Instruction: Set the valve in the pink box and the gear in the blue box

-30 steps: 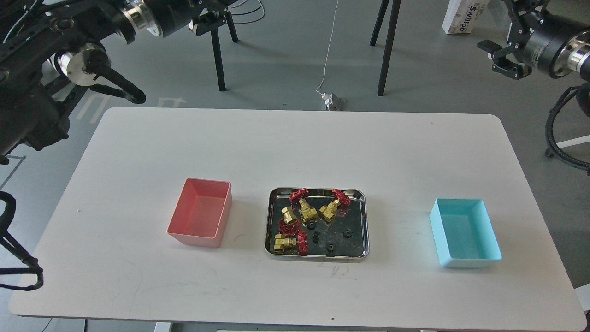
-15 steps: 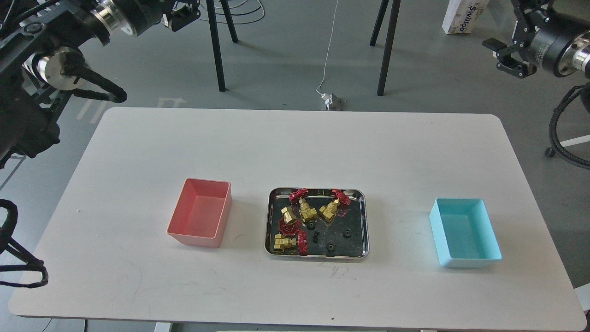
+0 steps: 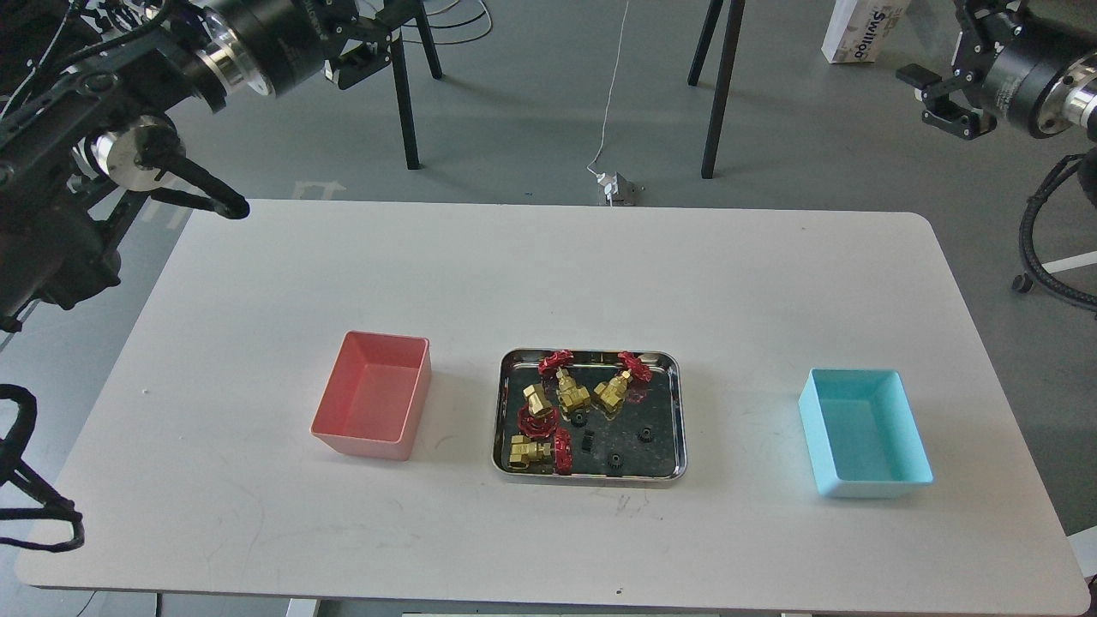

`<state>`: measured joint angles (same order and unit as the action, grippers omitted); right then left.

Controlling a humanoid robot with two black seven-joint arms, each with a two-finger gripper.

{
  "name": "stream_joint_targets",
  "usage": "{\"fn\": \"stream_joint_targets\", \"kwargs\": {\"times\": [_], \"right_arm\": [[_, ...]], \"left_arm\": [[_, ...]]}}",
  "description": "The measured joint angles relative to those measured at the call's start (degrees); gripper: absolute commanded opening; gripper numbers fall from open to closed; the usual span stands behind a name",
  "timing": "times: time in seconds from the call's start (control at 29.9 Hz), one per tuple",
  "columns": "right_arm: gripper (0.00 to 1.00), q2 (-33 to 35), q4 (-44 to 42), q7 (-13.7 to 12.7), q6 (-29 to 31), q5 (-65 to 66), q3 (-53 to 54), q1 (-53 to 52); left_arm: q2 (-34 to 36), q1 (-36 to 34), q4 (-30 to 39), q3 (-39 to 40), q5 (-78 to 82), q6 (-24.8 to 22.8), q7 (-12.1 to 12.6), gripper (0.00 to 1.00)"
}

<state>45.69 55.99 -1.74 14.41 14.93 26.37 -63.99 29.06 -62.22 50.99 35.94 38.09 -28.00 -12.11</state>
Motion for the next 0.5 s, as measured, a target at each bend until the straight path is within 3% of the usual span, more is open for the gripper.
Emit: {"fn": "stream_joint_targets", "kwargs": {"times": [0.17, 0.33, 0.5], "right_arm": [[0.99, 0.4, 0.0, -0.1, 0.1, 0.3, -0.2, -1.2], [0.99, 0.6, 0.0, -0.1, 0.3, 0.4, -0.5, -2.8], [0.99, 0.6, -0.1, -0.2, 0.3, 0.5, -0.7, -4.3]], "left_arm": [[0.1, -0.4, 3.3, -0.7, 13.7, 0.0, -1.3, 0.84], [0.7, 0.1, 11.4, -2.4, 35.7, 0.0, -1.4, 0.84], [1.1, 1.5, 19.7, -6.5, 57.5, 4.0, -1.6, 0.84]]}}
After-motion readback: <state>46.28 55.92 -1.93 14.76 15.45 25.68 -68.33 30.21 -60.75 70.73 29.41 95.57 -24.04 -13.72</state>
